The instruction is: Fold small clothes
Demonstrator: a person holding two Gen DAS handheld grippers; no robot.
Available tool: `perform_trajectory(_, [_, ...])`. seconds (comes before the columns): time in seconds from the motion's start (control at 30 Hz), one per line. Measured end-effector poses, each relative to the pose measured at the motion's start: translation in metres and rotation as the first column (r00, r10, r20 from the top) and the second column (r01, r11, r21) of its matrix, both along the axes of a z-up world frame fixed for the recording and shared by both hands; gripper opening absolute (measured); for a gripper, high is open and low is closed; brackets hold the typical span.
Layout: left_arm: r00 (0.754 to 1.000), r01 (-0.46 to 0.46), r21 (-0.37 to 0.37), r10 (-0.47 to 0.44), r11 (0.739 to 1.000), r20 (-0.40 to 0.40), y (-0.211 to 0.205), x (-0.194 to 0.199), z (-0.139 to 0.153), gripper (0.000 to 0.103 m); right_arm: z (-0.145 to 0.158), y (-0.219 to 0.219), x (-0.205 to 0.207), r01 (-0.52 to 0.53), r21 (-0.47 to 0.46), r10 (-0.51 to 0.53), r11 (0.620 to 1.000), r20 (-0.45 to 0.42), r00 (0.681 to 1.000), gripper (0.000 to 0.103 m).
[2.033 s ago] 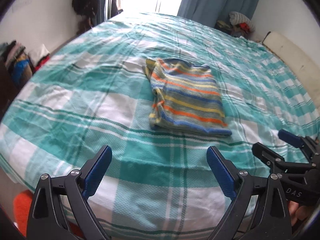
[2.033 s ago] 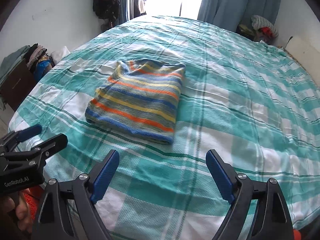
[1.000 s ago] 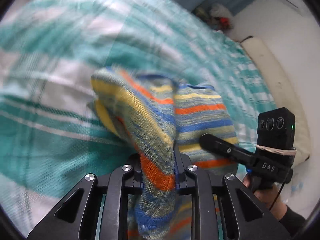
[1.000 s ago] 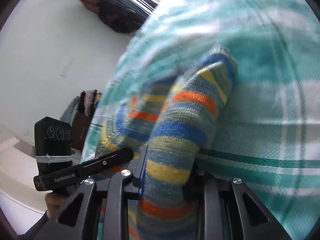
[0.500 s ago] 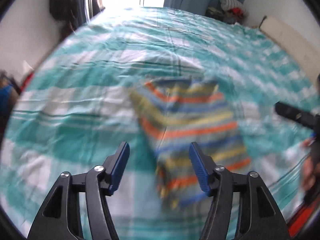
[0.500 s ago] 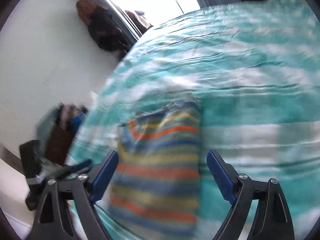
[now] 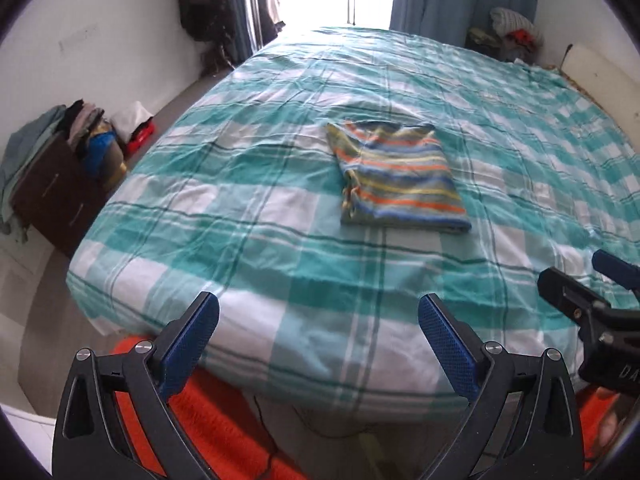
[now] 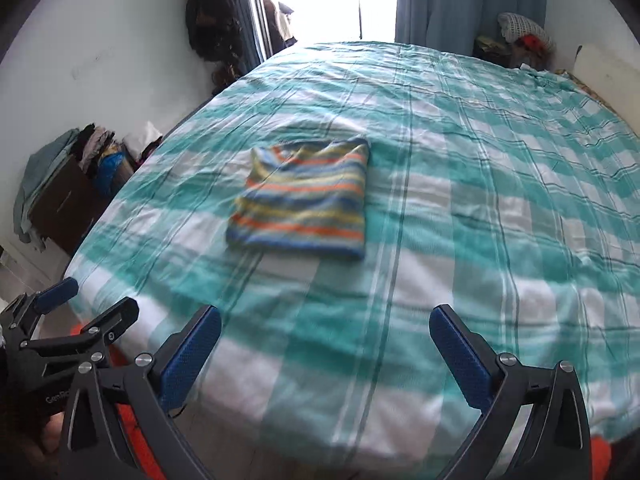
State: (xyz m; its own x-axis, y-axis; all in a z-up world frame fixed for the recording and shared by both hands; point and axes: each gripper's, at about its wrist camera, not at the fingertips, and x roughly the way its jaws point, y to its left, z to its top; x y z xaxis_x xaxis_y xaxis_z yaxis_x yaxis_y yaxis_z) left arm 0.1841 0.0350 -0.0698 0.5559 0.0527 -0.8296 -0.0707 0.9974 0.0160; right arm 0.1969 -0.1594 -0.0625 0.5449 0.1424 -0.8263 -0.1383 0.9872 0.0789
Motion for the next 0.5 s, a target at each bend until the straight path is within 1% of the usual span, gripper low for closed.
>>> perform_trajectory(0.07, [1.000,0.009,0.016,-0.009,1.000,0.011,0.000,-0.004,0.006,0.100,0.006,0.006,-0.008,-0.016,-0.020,0.016,1.000,0.005,1.000,0.103])
perform_trajectory(0.13, [1.000,0.000,0.036,-0.001,0.999,0.026,-0.001,-0.009,0.012,0.100,0.013,0.011,-0.013,-0.021,-0.051,0.023,0.998,0.027,0.999,0.103])
perform_trajectory(0.23, [0.999,0.000,0.046,-0.002,0.999,0.034,-0.002,-0.010,0.016,0.100,0.019,0.016,-0.015,-0.018,-0.068,0.022,0.998,0.051,0.998,0.103])
perform_trajectory(0.5, [0.999,-0.009,0.021,0.008,1.000,0.051,-0.004,-0.014,0.023,0.100,0.034,0.018,-0.021,-0.012,-0.076,0.019,0.997,0.086,0.996,0.103])
